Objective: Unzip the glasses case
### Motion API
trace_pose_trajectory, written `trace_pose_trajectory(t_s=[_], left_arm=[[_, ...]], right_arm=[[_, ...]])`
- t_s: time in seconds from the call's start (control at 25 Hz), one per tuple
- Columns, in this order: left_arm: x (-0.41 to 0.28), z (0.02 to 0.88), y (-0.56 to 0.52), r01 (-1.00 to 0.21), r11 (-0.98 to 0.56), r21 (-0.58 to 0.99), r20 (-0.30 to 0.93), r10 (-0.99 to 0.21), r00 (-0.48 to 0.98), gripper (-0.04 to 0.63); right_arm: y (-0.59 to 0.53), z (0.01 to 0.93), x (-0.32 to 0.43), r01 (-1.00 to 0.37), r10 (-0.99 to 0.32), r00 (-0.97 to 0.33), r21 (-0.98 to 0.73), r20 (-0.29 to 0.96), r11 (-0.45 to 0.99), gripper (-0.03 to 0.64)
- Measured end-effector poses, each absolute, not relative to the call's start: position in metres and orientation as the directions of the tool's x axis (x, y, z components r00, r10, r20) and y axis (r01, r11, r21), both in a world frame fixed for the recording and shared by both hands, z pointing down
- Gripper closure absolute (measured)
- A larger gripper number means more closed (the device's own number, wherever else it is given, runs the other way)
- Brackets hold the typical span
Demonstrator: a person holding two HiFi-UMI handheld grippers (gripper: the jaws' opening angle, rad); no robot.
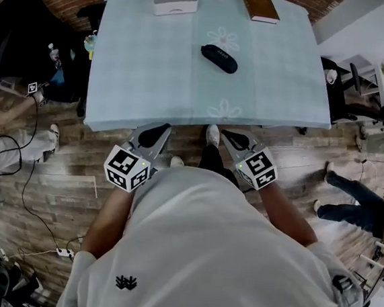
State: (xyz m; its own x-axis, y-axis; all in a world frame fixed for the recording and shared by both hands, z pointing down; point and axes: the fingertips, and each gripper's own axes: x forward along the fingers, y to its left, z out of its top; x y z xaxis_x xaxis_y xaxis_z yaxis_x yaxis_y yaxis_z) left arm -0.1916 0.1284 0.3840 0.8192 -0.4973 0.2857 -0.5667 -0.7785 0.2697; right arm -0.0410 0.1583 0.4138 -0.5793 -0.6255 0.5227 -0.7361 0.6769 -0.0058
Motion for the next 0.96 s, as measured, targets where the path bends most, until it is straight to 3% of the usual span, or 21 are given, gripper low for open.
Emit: trace_pose_trajectory(t_s=[0.96], left_arm=[[-0.179, 0.389, 0.140, -0.555, -0.781, 0.287, 0.288, -0.482, 0.827, 0.537]], right_arm=[[0.164, 0.413, -0.020, -0.742, -0.630, -0.559, 0.014, 0.540, 0.671, 0.615]])
